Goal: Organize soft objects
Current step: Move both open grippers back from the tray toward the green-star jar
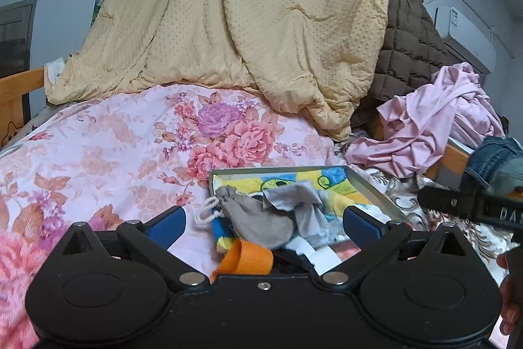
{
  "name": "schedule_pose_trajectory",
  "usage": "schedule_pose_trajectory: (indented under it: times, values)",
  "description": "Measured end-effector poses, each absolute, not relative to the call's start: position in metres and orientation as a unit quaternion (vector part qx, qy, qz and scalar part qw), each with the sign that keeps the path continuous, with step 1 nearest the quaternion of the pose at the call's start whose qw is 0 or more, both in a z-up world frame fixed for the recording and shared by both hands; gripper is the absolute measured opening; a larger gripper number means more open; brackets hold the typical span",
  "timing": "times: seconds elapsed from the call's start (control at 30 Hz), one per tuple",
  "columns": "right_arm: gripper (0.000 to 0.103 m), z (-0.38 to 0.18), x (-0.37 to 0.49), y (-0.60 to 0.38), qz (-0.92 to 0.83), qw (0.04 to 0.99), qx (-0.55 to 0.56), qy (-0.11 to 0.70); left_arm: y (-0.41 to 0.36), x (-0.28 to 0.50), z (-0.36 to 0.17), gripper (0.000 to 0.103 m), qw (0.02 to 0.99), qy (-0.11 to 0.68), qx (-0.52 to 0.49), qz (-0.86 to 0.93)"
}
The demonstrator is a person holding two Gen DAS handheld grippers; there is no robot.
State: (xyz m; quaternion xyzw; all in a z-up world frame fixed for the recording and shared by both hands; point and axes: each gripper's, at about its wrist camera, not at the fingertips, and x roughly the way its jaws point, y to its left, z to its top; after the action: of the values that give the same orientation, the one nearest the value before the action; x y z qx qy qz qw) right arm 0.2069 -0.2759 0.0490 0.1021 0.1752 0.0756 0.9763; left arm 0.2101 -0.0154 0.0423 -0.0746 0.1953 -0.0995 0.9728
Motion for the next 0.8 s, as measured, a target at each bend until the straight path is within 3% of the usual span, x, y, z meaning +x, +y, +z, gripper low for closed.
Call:
schedule_pose_trajectory:
  times: [0.8]
  values:
    - [0.102,0.036,0.112,-0.278,0.046,0.975,0.089,0.197,-0.004,0.119,0.021,0.102,0.963,0.234,-0.096,-0.097]
